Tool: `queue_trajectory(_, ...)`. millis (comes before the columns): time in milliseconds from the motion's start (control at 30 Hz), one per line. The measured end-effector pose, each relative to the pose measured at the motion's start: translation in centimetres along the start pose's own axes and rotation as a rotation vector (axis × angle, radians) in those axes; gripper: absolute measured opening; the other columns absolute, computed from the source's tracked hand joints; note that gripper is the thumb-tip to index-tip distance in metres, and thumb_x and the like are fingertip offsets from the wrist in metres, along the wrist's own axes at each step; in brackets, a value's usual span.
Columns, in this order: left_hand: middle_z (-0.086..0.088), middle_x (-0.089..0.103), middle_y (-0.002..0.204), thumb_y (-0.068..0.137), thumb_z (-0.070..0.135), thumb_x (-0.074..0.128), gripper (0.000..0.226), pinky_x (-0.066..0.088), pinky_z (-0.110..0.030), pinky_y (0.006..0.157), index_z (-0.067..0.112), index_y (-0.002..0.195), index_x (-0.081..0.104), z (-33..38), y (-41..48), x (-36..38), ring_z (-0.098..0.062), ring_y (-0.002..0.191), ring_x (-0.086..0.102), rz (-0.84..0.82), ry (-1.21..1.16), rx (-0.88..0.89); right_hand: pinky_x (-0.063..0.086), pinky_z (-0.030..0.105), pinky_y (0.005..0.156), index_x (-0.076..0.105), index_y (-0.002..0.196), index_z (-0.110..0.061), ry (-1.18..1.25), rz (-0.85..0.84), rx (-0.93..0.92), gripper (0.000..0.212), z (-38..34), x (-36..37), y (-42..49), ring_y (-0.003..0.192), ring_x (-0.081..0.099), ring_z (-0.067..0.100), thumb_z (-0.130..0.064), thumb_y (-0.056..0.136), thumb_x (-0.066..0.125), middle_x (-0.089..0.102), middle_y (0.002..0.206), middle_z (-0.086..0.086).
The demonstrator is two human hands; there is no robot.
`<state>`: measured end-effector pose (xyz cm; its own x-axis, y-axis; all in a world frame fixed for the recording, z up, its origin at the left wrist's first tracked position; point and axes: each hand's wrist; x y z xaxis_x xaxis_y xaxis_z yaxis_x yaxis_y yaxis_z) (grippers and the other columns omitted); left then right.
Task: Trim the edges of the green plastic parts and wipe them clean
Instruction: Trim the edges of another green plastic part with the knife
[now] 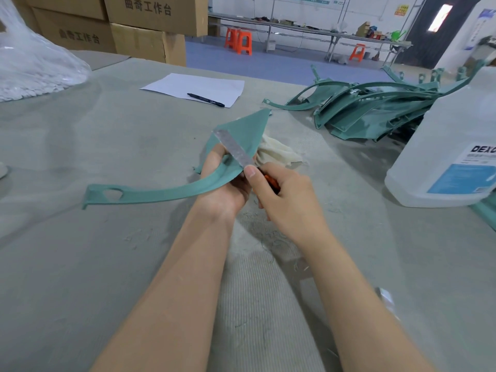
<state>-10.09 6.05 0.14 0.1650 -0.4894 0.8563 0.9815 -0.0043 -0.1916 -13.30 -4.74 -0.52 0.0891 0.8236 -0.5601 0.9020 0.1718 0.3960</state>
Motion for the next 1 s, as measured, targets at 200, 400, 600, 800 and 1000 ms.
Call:
queue_trajectory(200, -0.003, 0.055, 0.071, 0.096, 0.026, 0.047, 0.027, 0.045, -0.024, 0.059, 0.010, 0.075, 0.055, 0.0, -0.3, -0.2, -0.014, 0.060, 0.055, 0.010, 0.003, 0.034, 0.046, 0.035, 0.055, 0.063, 0.080, -0.013, 0.023, -0.024, -0.005, 0.038, -0.1, 0.1, -0.1, 0.054, 0.051, 0.020, -0.045, 0.096, 0.051, 0.056, 0.058, 0.003)
queue_trajectory(400, -0.002, 0.060, 0.071, 0.096, 0.026, 0.046, 0.033, 0.048, -0.021, 0.059, 0.011, 0.069, 0.057, 0.2, -0.6, -0.6, -0.012, 0.060, 0.061, 0.014, -0.023, -0.002, 0.042, 0.031, 0.054, 0.050, 0.064, -0.027, 0.034, -0.043, -0.039, 0.037, -0.6, 0.6, -0.4, 0.054, 0.050, 0.017, -0.042, 0.097, 0.053, 0.052, 0.053, -0.001)
queue_trajectory(600, -0.004, 0.060, 0.082, 0.095, 0.021, 0.047, 0.027, 0.048, -0.025, 0.072, 0.010, 0.073, 0.058, 0.2, -0.9, -0.4, -0.014, 0.074, 0.062, 0.035, -0.069, 0.015, 0.035, 0.018, 0.050, 0.045, 0.062, -0.034, 0.051, -0.053, -0.038, 0.037, -0.7, 0.7, -0.3, 0.049, 0.045, 0.006, -0.040, 0.098, 0.052, 0.053, 0.052, -0.028)
queue_trajectory(800, -0.003, 0.064, 0.080, 0.096, 0.020, 0.047, 0.030, 0.048, -0.022, 0.076, 0.008, 0.073, 0.063, 0.4, -0.7, -0.7, -0.012, 0.076, 0.061, 0.002, -0.076, -0.021, 0.041, 0.028, 0.051, 0.044, 0.062, -0.033, 0.058, -0.063, -0.045, 0.038, -1.2, 0.6, -0.5, 0.049, 0.045, 0.008, -0.041, 0.098, 0.051, 0.052, 0.050, -0.019)
queue_trajectory(1000, -0.008, 0.059, 0.094, 0.085, 0.019, 0.049, 0.025, 0.052, -0.021, 0.079, 0.014, 0.071, 0.068, -0.3, -1.9, -1.9, -0.011, 0.081, 0.065, -0.099, -0.010, 0.183, 0.033, 0.025, 0.053, 0.049, 0.069, -0.013, 0.038, -0.105, -0.094, 0.041, -1.7, 1.2, -1.0, 0.053, 0.041, 0.011, -0.044, 0.096, 0.049, 0.042, 0.053, -0.007)
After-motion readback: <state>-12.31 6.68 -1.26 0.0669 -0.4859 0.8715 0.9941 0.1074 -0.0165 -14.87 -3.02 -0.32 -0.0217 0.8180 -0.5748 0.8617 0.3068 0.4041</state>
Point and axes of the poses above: each hand's wrist, its own y-axis towards the middle knuckle, its own x-axis out of the palm, z = x × y
